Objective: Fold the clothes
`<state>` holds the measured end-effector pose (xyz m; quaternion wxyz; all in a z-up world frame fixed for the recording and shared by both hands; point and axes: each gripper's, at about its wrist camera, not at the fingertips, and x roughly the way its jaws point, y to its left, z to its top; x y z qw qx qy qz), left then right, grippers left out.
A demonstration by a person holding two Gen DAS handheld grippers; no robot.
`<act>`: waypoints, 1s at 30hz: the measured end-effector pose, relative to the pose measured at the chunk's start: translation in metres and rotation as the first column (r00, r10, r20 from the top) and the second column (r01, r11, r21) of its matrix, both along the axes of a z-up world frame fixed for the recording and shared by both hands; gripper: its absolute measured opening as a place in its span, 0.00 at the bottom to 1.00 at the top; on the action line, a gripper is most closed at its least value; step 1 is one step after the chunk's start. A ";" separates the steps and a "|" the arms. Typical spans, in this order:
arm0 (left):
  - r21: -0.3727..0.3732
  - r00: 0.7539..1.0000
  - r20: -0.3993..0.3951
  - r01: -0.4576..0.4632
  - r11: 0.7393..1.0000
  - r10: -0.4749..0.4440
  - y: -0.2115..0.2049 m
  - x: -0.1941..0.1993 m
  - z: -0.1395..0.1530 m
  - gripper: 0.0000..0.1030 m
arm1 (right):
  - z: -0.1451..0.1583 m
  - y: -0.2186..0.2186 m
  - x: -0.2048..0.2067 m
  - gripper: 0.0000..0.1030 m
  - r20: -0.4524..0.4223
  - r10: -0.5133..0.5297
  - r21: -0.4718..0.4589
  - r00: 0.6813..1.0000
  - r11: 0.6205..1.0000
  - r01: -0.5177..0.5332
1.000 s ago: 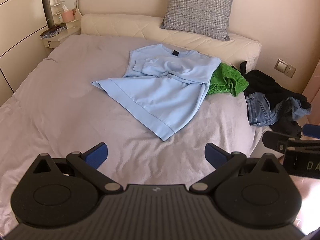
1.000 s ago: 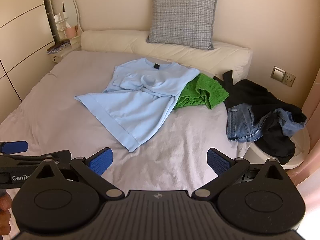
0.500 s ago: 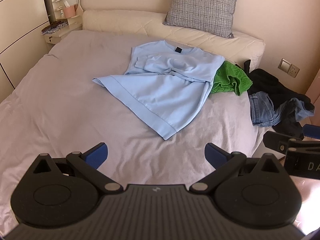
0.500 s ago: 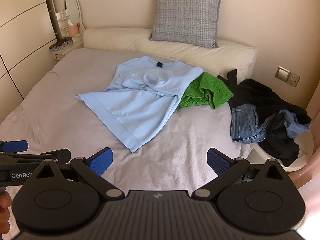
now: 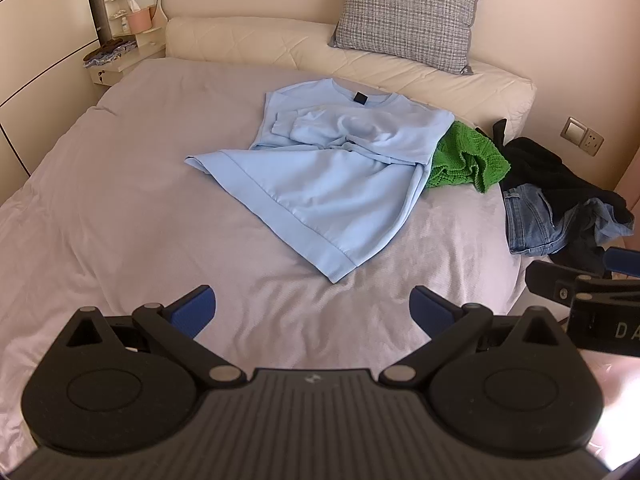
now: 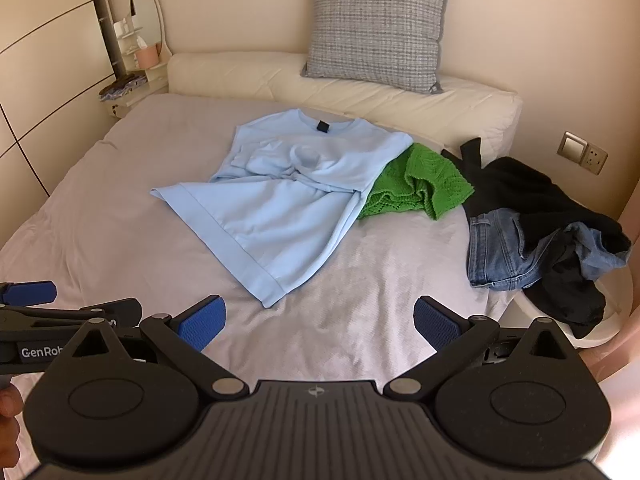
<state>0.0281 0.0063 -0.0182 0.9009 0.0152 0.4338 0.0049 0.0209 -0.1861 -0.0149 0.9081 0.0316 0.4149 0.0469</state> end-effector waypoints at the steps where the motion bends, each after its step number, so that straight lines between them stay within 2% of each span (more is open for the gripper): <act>1: -0.001 1.000 0.000 0.001 1.000 -0.001 0.000 0.001 0.000 0.99 | 0.000 0.001 0.000 1.00 0.000 0.000 -0.001 1.000 1.000 0.000; 11: -0.017 1.000 -0.007 0.009 1.000 -0.009 0.004 0.006 -0.004 0.99 | 0.000 0.003 0.004 1.00 0.001 0.000 -0.014 1.000 1.000 0.000; 20: -0.028 0.999 -0.048 0.017 0.999 -0.019 0.002 0.016 -0.013 0.99 | -0.004 0.000 0.014 1.00 -0.024 0.010 -0.022 1.000 1.000 -0.010; 30: -0.018 0.996 -0.086 0.011 1.000 -0.012 -0.002 0.039 -0.027 0.99 | -0.023 0.000 0.038 1.00 -0.075 0.046 -0.016 0.996 0.999 -0.048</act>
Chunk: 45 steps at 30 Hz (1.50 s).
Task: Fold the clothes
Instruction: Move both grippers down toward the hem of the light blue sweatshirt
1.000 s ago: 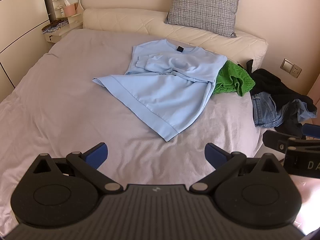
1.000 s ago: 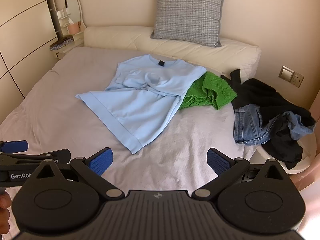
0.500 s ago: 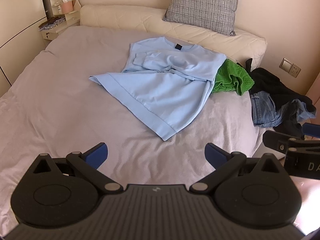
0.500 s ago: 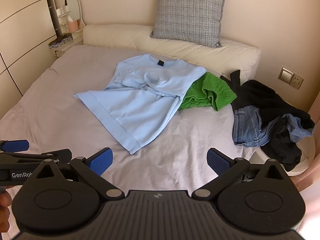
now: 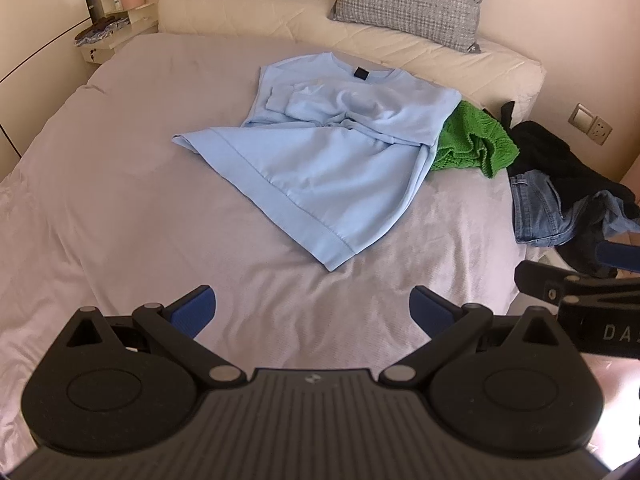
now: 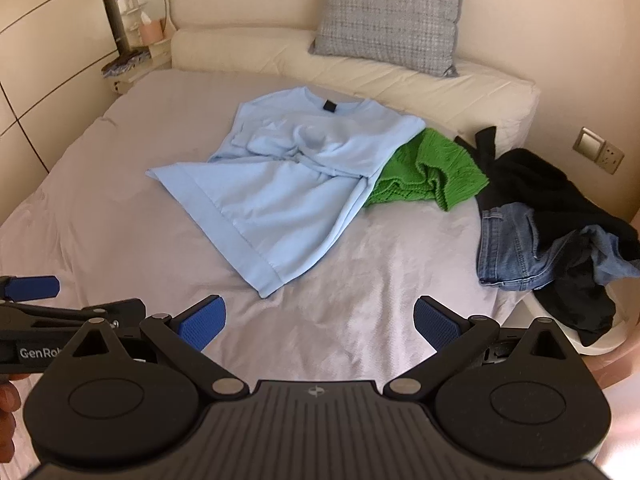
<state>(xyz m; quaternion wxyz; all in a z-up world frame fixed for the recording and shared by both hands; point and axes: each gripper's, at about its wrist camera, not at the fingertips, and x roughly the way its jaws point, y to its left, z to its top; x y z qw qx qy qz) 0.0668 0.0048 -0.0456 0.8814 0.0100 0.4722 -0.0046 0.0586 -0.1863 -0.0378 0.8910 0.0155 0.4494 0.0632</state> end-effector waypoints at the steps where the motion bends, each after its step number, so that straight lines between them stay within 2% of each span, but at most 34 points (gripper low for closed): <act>1: 0.001 1.000 -0.005 -0.002 1.000 0.002 0.000 0.004 -0.002 0.99 | -0.003 0.000 0.004 1.00 -0.008 0.005 0.001 1.000 1.000 -0.005; 7: 0.009 0.999 -0.053 -0.014 1.000 0.015 -0.008 0.038 -0.025 0.99 | -0.023 -0.010 0.031 1.00 -0.053 0.014 0.012 0.998 1.000 -0.014; 15: 0.018 0.988 -0.148 -0.029 0.999 0.031 -0.023 0.098 -0.066 0.99 | -0.070 -0.033 0.085 1.00 -0.172 0.010 0.016 0.985 1.000 -0.008; 23: 0.001 0.977 -0.197 -0.087 0.996 0.085 -0.021 0.154 -0.103 0.99 | -0.101 -0.054 0.141 1.00 -0.210 0.018 0.021 0.978 1.000 -0.013; 25: -0.012 0.968 -0.234 -0.100 0.995 0.094 -0.015 0.165 -0.116 0.95 | -0.110 -0.056 0.152 0.99 -0.215 0.029 0.034 0.976 0.999 -0.022; 26: -0.019 0.963 -0.254 -0.099 0.995 0.091 -0.012 0.170 -0.123 0.90 | -0.115 -0.057 0.158 0.93 -0.220 0.034 0.041 0.975 0.999 -0.025; 28: -0.037 0.951 -0.292 -0.114 0.993 0.098 -0.005 0.180 -0.135 0.88 | -0.128 -0.058 0.171 0.84 -0.250 0.039 0.056 0.967 0.998 -0.026; 32: -0.128 0.944 -0.299 -0.187 0.974 0.142 0.017 0.193 -0.153 0.87 | -0.152 -0.061 0.195 0.79 -0.304 0.042 0.101 0.952 0.995 -0.012; 34: -0.163 0.943 -0.296 -0.208 0.964 0.153 0.025 0.199 -0.159 0.84 | -0.161 -0.059 0.204 0.75 -0.300 0.046 0.116 0.953 0.993 -0.011; 37: -0.194 0.941 -0.294 -0.230 0.954 0.168 0.038 0.210 -0.169 0.70 | -0.171 -0.059 0.215 0.67 -0.281 0.054 0.129 0.958 0.992 -0.018; 39: -0.210 0.938 -0.295 -0.247 0.946 0.179 0.046 0.217 -0.175 0.62 | -0.177 -0.060 0.224 0.66 -0.268 0.044 0.132 0.962 0.991 -0.009; 45: -0.250 0.948 -0.256 -0.255 0.934 0.190 0.065 0.246 -0.191 0.61 | -0.189 -0.067 0.247 0.65 -0.205 -0.023 0.187 0.979 0.980 0.062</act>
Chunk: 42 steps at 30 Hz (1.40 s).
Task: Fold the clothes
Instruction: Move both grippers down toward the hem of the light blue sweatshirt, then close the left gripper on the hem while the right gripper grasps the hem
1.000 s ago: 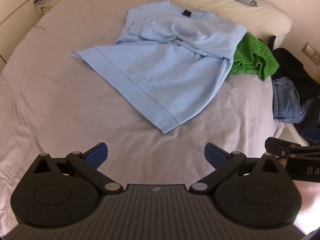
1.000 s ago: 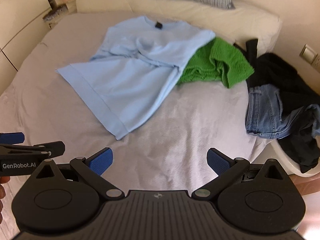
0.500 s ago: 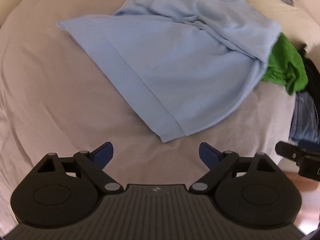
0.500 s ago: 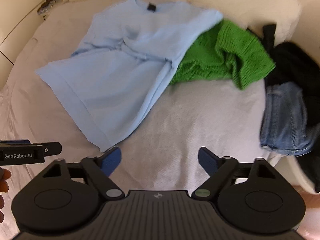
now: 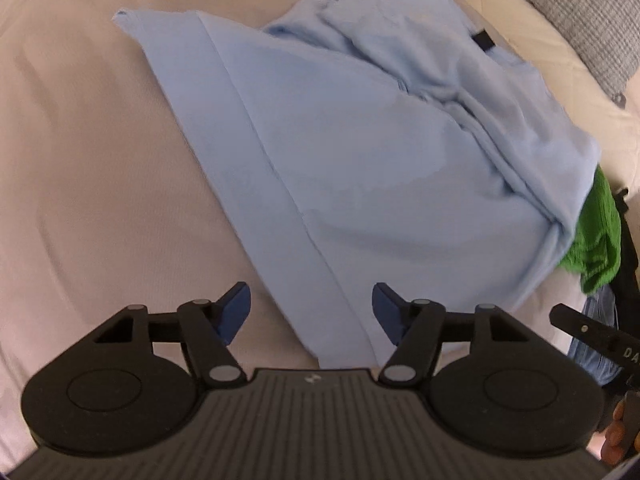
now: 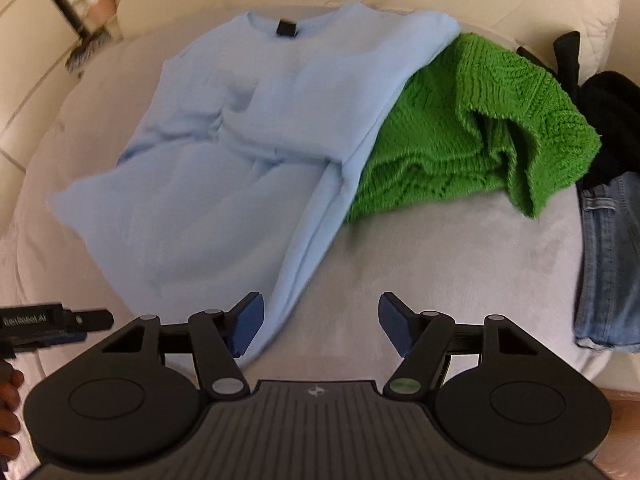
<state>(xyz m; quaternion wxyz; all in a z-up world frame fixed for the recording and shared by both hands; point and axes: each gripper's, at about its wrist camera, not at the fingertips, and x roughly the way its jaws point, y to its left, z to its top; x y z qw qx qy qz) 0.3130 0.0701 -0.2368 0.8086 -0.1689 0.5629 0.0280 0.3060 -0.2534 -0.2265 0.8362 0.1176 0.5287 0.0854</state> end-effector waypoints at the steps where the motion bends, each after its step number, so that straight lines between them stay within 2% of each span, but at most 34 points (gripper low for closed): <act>1: -0.008 1.000 0.009 -0.004 1.000 0.004 0.004 0.005 -0.003 0.61 | -0.001 -0.002 0.004 0.62 0.009 -0.017 0.016 1.000 1.000 0.016; 6: -0.055 0.997 0.032 -0.067 0.996 0.069 0.026 0.029 -0.017 0.63 | -0.009 -0.010 0.027 0.56 0.038 -0.071 0.032 0.997 0.997 0.070; 9: -0.051 0.993 0.058 -0.099 0.994 0.102 0.038 0.040 -0.023 0.70 | -0.017 -0.012 0.039 0.48 0.040 -0.078 0.037 0.996 0.996 0.077; 12: -0.057 0.983 0.087 -0.155 0.986 0.160 0.057 0.050 -0.028 0.71 | -0.028 -0.013 0.049 0.39 0.029 -0.091 0.062 0.995 0.994 0.089; 18: -0.095 0.948 0.145 -0.272 0.958 0.284 0.098 0.070 -0.042 0.74 | -0.045 -0.016 0.063 0.39 0.020 -0.127 0.142 0.992 0.982 0.123; 23: -0.153 0.911 0.231 -0.314 0.937 0.343 0.120 0.092 -0.040 0.74 | -0.053 -0.021 0.068 0.37 -0.003 -0.147 0.189 0.989 0.971 0.145; 25: -0.174 0.904 0.246 -0.313 0.933 0.349 0.123 0.101 -0.038 0.71 | -0.052 -0.023 0.067 0.31 -0.003 -0.148 0.202 0.989 0.969 0.146; 26: -0.170 0.907 0.240 -0.312 0.935 0.347 0.122 0.106 -0.038 0.63 | -0.051 -0.024 0.067 0.24 -0.001 -0.147 0.208 0.989 0.967 0.144; 27: -0.158 0.912 0.237 -0.304 0.940 0.335 0.119 0.110 -0.037 0.51 | -0.049 -0.026 0.066 0.22 0.006 -0.145 0.215 0.989 0.966 0.141; 29: -0.136 0.921 0.237 -0.285 0.949 0.311 0.112 0.113 -0.037 0.42 | -0.044 -0.025 0.063 0.14 0.033 -0.135 0.220 0.990 0.967 0.125; 32: -0.123 0.921 0.236 -0.287 0.950 0.309 0.105 0.113 -0.038 0.41 | -0.031 -0.020 0.057 0.11 0.107 -0.106 0.202 0.989 0.976 0.083; 34: -0.115 0.926 0.208 -0.297 0.948 0.316 0.105 0.115 -0.045 0.54 | -0.024 -0.015 0.055 0.11 0.146 -0.095 0.173 0.985 0.982 0.069; 35: -0.115 0.930 0.193 -0.294 0.949 0.312 0.104 0.118 -0.050 0.57 | -0.022 -0.013 0.056 0.14 0.157 -0.095 0.162 0.983 0.984 0.070; 36: -0.103 0.935 0.184 -0.289 0.952 0.304 0.102 0.120 -0.054 0.54 | -0.025 -0.013 0.059 0.15 0.145 -0.102 0.163 0.984 0.984 0.078; 37: -0.088 0.938 0.185 -0.280 0.956 0.292 0.098 0.121 -0.053 0.47 | -0.029 -0.013 0.064 0.16 0.128 -0.113 0.170 0.985 0.981 0.090; 38: -0.088 0.941 0.188 -0.269 0.959 0.281 0.095 0.122 -0.050 0.30 | -0.034 -0.014 0.069 0.16 0.111 -0.124 0.179 0.986 0.978 0.103; 41: -0.093 0.939 0.201 -0.263 0.960 0.277 0.089 0.115 -0.032 0.17 | -0.031 -0.015 0.077 0.11 0.073 -0.118 0.206 0.990 0.973 0.101; 42: -0.097 0.938 0.210 -0.260 0.961 0.275 0.087 0.111 -0.024 0.16 | -0.024 -0.016 0.077 0.10 0.060 -0.109 0.213 0.992 0.972 0.094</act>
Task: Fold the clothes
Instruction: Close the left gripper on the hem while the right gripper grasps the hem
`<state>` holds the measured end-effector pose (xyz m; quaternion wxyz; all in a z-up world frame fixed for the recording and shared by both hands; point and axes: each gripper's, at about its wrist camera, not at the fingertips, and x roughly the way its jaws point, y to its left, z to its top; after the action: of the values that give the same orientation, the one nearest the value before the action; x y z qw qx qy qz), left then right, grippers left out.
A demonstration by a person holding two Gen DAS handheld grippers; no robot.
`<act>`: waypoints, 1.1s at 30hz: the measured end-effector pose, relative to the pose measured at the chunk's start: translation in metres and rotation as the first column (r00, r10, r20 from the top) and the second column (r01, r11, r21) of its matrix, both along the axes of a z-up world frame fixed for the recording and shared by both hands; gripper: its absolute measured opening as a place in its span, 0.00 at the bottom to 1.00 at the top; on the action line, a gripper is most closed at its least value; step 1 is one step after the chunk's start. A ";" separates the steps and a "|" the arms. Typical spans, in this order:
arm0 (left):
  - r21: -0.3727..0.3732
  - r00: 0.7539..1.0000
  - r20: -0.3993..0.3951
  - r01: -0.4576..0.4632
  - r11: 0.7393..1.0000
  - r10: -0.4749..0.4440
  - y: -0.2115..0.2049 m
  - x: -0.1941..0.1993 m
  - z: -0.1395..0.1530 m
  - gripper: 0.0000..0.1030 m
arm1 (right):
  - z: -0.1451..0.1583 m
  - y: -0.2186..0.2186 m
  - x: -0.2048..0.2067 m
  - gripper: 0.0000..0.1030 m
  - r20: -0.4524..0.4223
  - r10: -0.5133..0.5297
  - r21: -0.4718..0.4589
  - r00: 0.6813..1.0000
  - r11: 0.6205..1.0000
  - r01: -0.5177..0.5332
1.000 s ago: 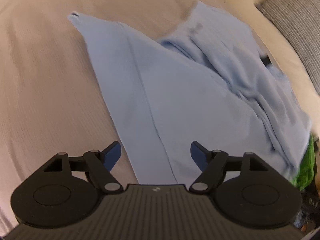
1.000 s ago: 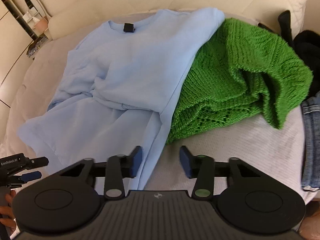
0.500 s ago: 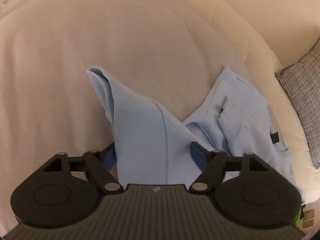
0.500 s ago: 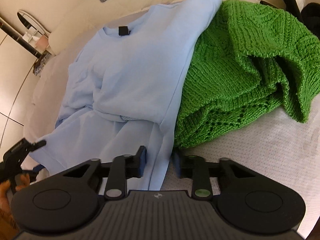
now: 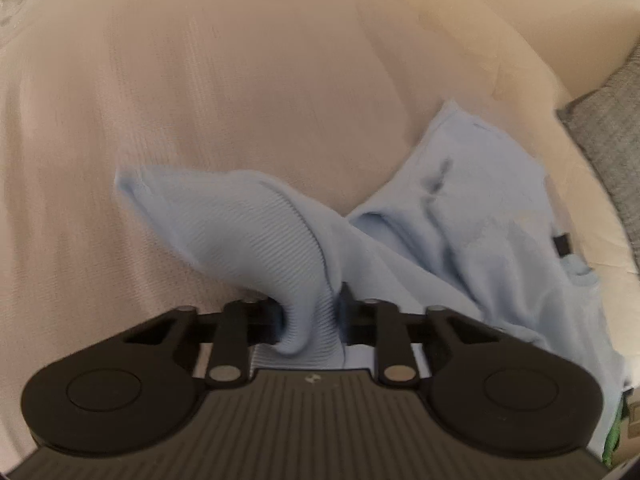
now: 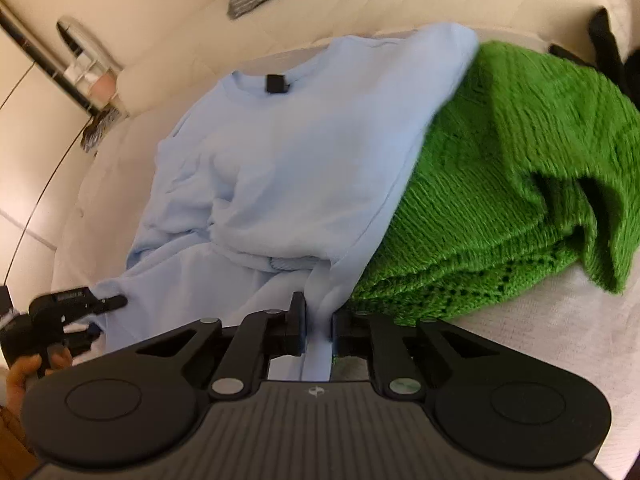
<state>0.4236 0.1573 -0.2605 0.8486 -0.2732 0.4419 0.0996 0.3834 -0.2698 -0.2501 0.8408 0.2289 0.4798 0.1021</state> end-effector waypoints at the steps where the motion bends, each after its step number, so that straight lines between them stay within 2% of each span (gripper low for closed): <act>1: 0.000 1.000 0.017 0.008 1.000 -0.008 -0.002 -0.008 0.011 0.16 | 0.008 -0.001 0.000 0.10 -0.012 0.010 0.009 1.000 1.000 -0.010; 6: -0.005 0.992 0.126 0.027 1.000 -0.026 -0.005 -0.067 0.076 0.15 | 0.068 -0.012 -0.003 0.05 -0.031 0.077 0.059 0.997 0.995 -0.075; 10: -0.006 0.971 0.240 -0.018 1.000 0.019 0.003 -0.123 0.135 0.14 | 0.115 -0.013 -0.009 0.05 -0.007 0.159 0.097 0.987 0.983 -0.157; 15: -0.006 0.920 0.379 -0.105 0.994 0.100 0.029 -0.208 0.203 0.14 | 0.153 0.004 -0.039 0.05 0.105 0.219 0.180 0.970 0.955 -0.236; 19: -0.002 0.861 0.477 -0.201 0.980 0.178 0.057 -0.295 0.258 0.14 | 0.194 0.027 -0.069 0.05 0.226 0.265 0.237 0.937 0.918 -0.317; 23: 0.021 0.798 0.546 -0.317 0.948 0.255 0.096 -0.406 0.313 0.14 | 0.235 0.055 -0.108 0.05 0.324 0.312 0.292 0.893 0.865 -0.408; 26: 0.048 0.754 0.585 -0.399 0.916 0.298 0.119 -0.492 0.355 0.14 | 0.265 0.086 -0.143 0.05 0.387 0.361 0.350 0.849 0.794 -0.497; 28: 0.060 0.747 0.571 -0.451 0.891 0.340 0.137 -0.540 0.375 0.14 | 0.283 0.109 -0.168 0.04 0.441 0.391 0.348 0.808 0.755 -0.555; 30: 0.057 0.743 0.543 -0.497 0.866 0.391 0.157 -0.585 0.386 0.14 | 0.289 0.145 -0.191 0.04 0.419 0.436 0.281 0.796 0.772 -0.570; 32: 0.114 0.738 0.545 -0.535 0.837 0.398 0.171 -0.627 0.401 0.14 | 0.284 0.177 -0.203 0.05 0.327 0.473 0.360 0.819 0.738 -0.570; 33: 0.150 0.736 0.548 -0.554 0.819 0.398 0.179 -0.645 0.408 0.14 | 0.288 0.192 -0.216 0.05 0.339 0.504 0.381 0.794 0.698 -0.606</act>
<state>-0.2213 0.3366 0.1479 0.9086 -0.2605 0.1035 0.3096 0.1677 -0.0773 0.0382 0.7334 0.2576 0.3958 0.4890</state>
